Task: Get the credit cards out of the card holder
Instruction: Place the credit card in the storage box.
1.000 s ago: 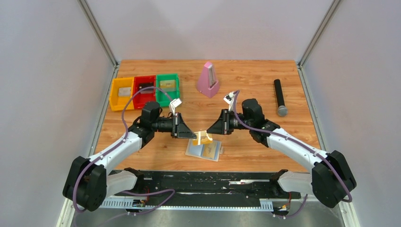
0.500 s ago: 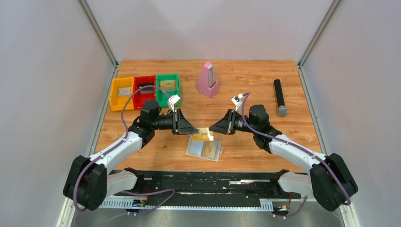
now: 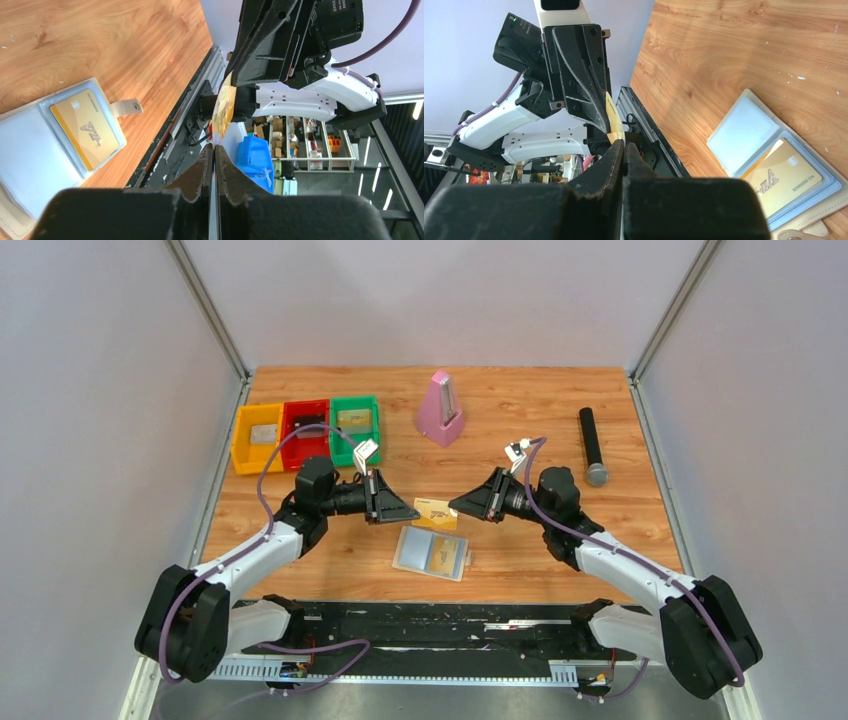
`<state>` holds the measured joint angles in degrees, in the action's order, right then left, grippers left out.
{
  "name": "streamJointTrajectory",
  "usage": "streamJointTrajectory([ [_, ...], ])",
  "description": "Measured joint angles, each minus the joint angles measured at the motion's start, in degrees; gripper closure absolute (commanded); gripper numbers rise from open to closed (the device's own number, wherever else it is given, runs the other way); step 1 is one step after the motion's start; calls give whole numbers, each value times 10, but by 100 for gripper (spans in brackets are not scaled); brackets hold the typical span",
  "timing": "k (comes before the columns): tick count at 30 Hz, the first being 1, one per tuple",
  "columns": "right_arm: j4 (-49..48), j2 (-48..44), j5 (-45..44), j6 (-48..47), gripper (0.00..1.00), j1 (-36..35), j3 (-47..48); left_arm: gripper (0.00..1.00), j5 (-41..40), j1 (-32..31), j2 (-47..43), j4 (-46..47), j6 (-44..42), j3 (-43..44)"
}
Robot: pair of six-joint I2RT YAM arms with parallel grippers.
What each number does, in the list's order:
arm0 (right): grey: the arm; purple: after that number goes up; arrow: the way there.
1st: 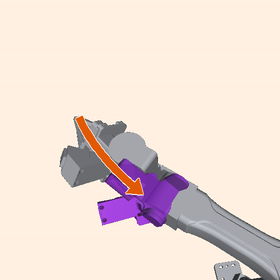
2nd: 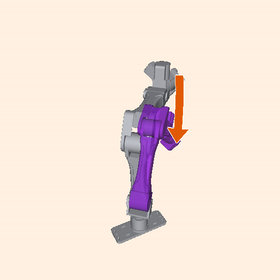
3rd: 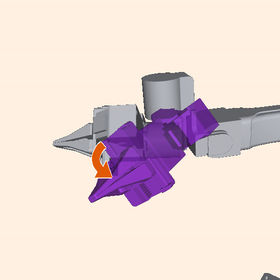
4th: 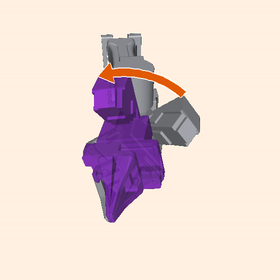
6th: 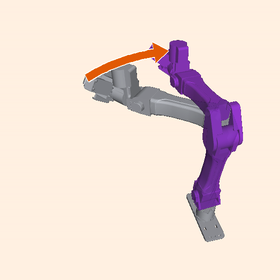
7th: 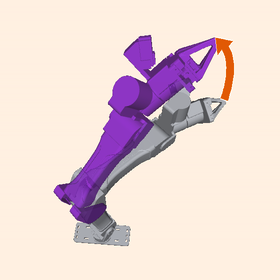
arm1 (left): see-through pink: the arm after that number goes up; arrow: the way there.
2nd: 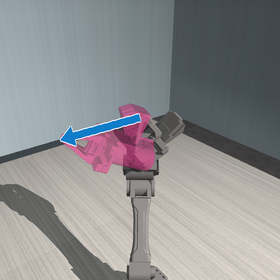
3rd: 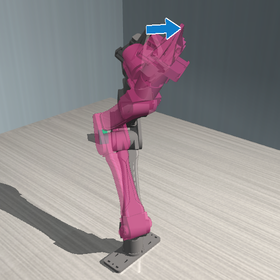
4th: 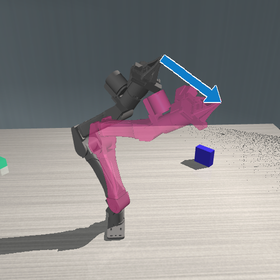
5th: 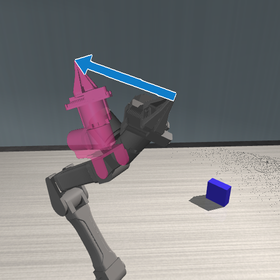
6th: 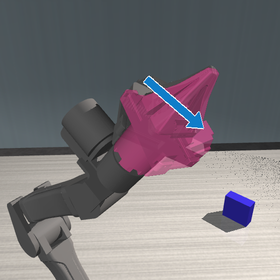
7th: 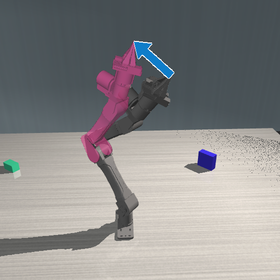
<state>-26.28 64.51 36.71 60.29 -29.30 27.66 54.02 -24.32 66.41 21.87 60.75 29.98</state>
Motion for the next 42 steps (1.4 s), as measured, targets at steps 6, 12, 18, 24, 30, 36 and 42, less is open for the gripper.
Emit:
streamJointTrajectory([
  [6, -4, 0, -7, 8, 86, 2, -3, 100, -6, 5, 4, 11, 6, 0],
  [12, 19, -5, -23, 4, 50, 8, -3, 100, 6, 53, 22, -31, -31, 24],
  [18, 73, -47, -38, -23, 6, 10, -1, 100, 10, 121, 59, -189, -154, 142],
  [24, 135, -77, -56, -54, 0, 10, 14, 100, 14, 202, 132, -323, -262, 285],
  [30, 174, -100, -73, -75, 0, 10, 20, 100, -26, 265, 224, -417, -324, 408],
  [36, 191, -101, -80, -90, 0, 10, 22, 100, -98, 289, 339, -509, -376, 569],
  [42, 201, -84, -77, -107, 0, 10, 42, 100, -147, 306, 439, -568, -401, 683],
])
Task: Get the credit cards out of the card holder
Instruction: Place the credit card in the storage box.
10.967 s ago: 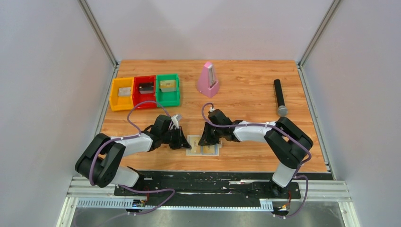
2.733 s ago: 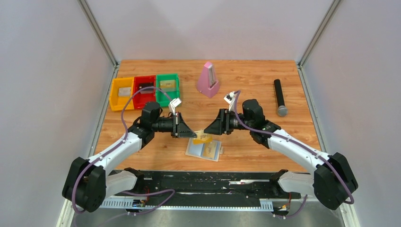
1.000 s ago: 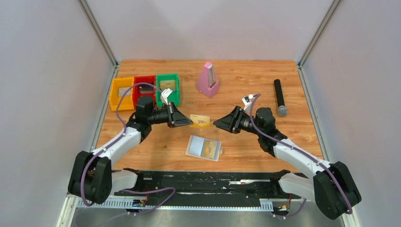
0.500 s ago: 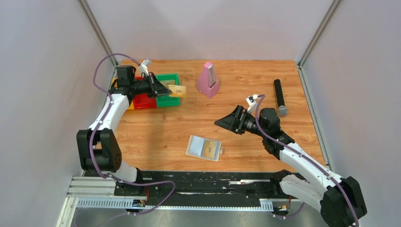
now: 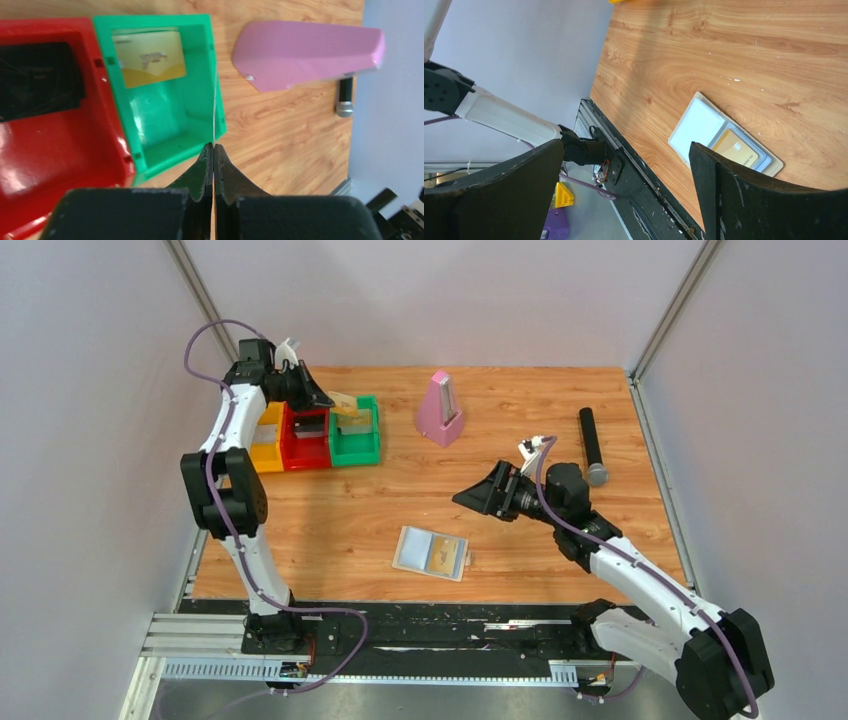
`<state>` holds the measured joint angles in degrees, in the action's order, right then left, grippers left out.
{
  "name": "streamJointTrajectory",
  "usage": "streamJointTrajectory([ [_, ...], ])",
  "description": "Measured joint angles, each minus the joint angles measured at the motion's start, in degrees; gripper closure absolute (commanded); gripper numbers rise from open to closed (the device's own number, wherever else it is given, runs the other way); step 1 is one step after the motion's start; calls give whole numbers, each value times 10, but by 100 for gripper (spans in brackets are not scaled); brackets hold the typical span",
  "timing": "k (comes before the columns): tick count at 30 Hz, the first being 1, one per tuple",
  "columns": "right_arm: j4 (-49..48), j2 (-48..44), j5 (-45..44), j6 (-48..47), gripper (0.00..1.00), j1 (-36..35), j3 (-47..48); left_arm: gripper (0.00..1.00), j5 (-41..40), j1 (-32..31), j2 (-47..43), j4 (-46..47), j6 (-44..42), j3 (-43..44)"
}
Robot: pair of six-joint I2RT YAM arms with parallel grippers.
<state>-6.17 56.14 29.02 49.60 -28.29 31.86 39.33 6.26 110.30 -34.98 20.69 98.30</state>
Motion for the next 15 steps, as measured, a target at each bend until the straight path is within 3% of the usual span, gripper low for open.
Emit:
streamJointTrajectory([
  [5, 2, 9, 0, -9, 0, 0, 5, 100, -10, 5, 74, -17, -5, 62],
  [15, 2, 50, 0, -24, 0, 0, 27, 97, 3, 5, 148, -8, 8, 84],
])
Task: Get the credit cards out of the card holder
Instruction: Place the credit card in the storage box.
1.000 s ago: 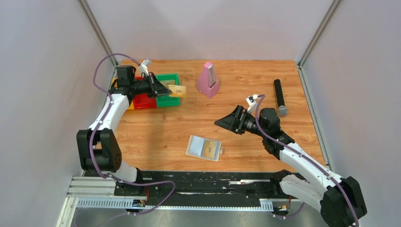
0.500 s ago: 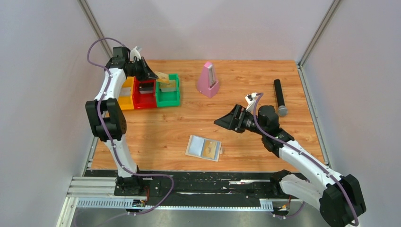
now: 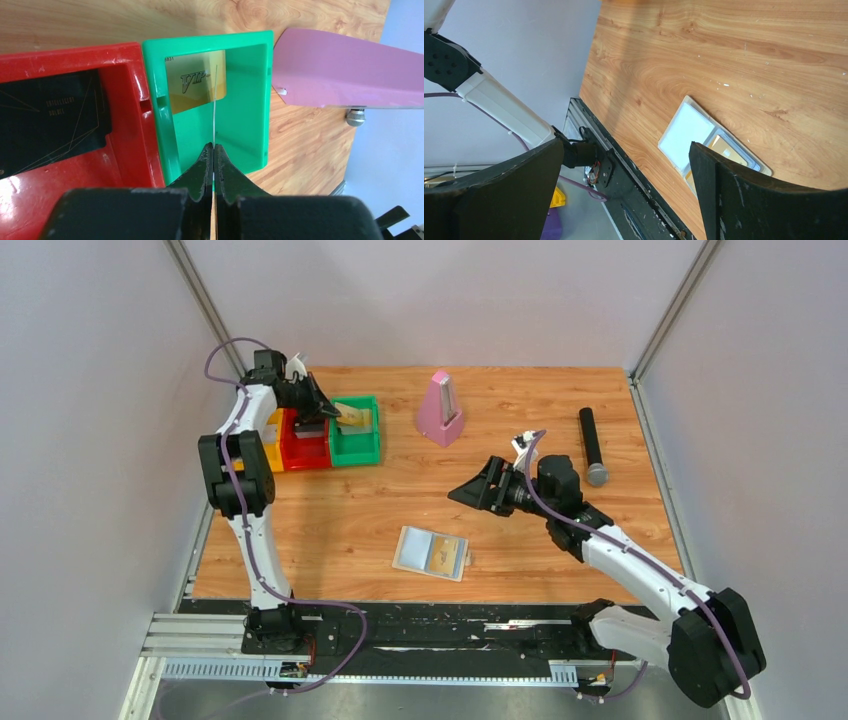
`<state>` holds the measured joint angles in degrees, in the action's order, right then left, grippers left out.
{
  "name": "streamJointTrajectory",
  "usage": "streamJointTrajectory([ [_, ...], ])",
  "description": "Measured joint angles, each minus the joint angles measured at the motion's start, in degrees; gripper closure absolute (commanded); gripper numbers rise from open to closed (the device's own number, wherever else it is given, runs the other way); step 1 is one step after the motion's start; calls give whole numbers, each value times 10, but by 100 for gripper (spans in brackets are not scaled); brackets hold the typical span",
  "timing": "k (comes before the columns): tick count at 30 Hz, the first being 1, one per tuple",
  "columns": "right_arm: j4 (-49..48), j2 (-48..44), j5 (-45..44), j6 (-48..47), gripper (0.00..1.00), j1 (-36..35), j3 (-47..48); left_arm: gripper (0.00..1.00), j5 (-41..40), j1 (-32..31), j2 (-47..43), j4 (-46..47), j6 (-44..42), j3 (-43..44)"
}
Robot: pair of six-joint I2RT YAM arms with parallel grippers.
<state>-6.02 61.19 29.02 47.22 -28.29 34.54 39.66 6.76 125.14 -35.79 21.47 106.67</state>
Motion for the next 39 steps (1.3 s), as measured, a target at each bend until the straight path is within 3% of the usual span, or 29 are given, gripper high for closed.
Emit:
streamJointTrajectory([
  [9, -2, 40, 5, -4, 0, 0, 8, 92, 8, -4, 26, 37, 22, 10],
  [31, 7, 44, 1, -20, 0, 0, 17, 52, -11, -15, 45, 52, 37, 47],
  [39, 64, 44, -28, -16, 1, 0, 28, 51, -18, -15, 42, 29, 38, 71],
])
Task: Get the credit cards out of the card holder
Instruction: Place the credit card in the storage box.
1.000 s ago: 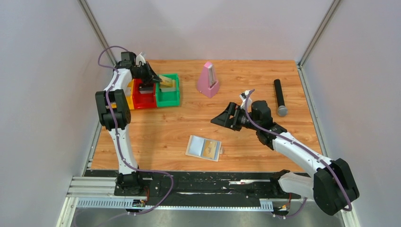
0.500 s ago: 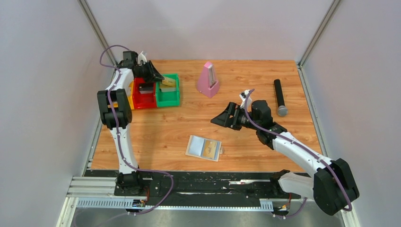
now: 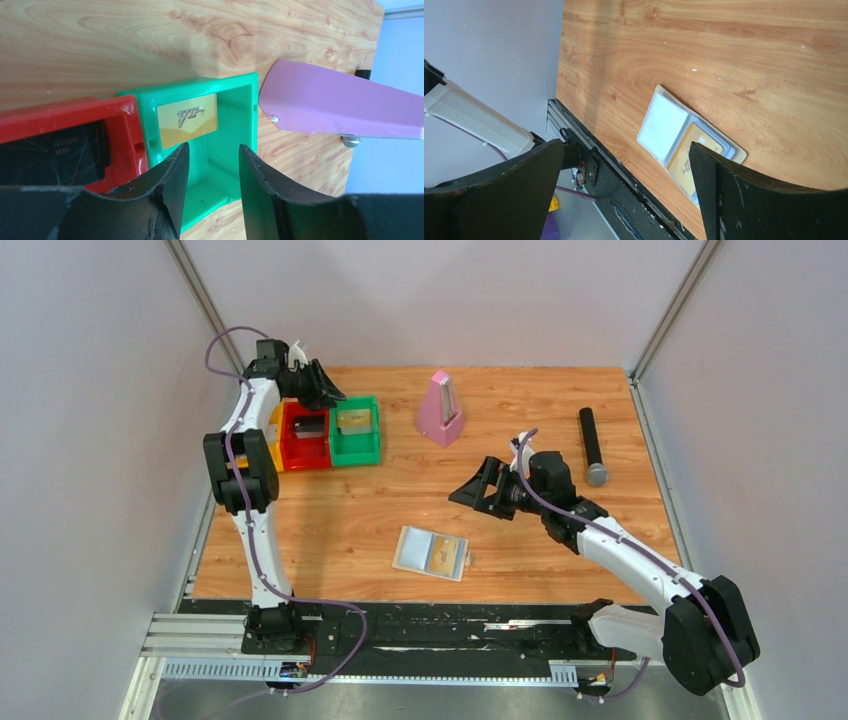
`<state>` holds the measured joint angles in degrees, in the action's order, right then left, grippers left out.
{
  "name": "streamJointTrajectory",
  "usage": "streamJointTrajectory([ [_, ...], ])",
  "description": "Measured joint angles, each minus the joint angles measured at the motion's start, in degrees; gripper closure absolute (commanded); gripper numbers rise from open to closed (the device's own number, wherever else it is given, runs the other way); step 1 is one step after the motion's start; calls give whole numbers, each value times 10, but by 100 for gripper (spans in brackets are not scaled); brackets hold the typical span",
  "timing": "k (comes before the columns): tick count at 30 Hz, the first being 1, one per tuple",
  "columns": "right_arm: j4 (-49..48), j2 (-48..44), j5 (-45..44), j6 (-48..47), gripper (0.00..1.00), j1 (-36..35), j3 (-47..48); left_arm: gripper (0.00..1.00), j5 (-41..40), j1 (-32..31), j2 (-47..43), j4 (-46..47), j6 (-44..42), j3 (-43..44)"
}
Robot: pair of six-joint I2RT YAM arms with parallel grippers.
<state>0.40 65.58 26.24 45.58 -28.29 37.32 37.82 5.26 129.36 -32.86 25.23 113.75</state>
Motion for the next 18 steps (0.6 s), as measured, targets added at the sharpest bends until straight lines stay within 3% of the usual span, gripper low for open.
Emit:
streamJointTrajectory([
  [5, 42, 1, -9, 13, 13, 0, 3, 52, -16, -4, -40, -36, 0, -18],
  [8, 54, 11, -8, 20, 22, -2, 3, 52, -24, -14, -117, -47, -2, -86],
  [13, 66, 29, -2, 39, 52, -17, -3, 53, -24, -71, -264, -54, -12, -209],
  [18, 68, 33, -4, 61, 58, -62, -14, 54, -10, -146, -387, -46, -23, -334],
])
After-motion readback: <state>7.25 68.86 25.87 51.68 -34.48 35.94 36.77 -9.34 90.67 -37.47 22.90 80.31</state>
